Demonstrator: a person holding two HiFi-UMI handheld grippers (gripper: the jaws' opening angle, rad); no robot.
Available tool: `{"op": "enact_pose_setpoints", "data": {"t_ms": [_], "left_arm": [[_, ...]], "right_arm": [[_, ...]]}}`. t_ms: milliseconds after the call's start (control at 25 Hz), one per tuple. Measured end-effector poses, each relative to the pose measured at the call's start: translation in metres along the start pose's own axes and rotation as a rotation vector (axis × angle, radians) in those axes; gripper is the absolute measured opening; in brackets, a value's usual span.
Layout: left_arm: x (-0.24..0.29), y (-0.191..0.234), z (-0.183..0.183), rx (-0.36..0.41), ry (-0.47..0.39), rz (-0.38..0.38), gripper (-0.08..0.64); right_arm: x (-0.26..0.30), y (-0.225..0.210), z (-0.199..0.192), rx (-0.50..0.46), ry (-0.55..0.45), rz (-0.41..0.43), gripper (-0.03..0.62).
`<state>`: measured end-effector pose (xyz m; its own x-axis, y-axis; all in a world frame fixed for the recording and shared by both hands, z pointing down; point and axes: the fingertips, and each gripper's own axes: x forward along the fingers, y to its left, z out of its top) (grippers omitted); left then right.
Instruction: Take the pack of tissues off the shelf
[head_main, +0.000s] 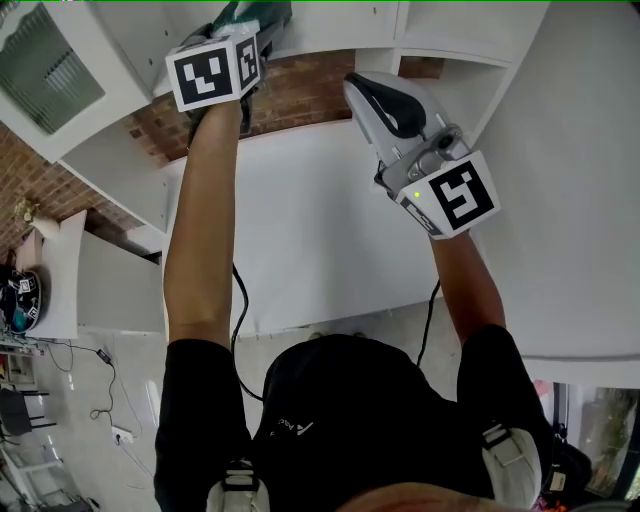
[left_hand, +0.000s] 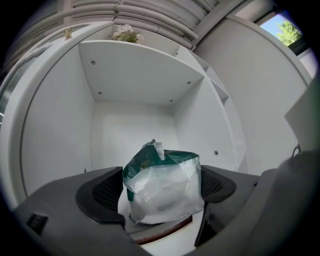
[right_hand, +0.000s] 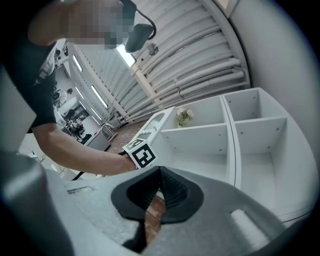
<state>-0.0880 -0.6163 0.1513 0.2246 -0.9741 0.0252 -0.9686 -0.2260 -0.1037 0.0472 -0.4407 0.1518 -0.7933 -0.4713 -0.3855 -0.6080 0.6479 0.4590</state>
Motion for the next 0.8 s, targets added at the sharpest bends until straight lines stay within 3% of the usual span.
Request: {"op": "enact_pose_setpoints", "data": {"t_ms": [200,320,520,800], "left_arm": [[0.008,0.003,-0.008,0.042,0.073,0.045,0.442],[0.007,0.007,-0.008,0.07,0.073,0.071,0.367],[0.003,0.011,-0.006,0.071,0.039,0.085,0.307],[-0.021,0.011,0.007,0.031,-0.071,0.08,0.296]], "right_arm": [[-0.009,-0.002,-0.006,0.002,-0.01,0.01,0.002],[-0.012,-0.004,-0.008,0.011,-0.013,0.008,0.002],[-0.013,-0.002,-0.013,0.027,-0.005,0.011,0.002],[-0.013,-0.003,-0.016,0.031,0.011,0.0,0.002]]}}
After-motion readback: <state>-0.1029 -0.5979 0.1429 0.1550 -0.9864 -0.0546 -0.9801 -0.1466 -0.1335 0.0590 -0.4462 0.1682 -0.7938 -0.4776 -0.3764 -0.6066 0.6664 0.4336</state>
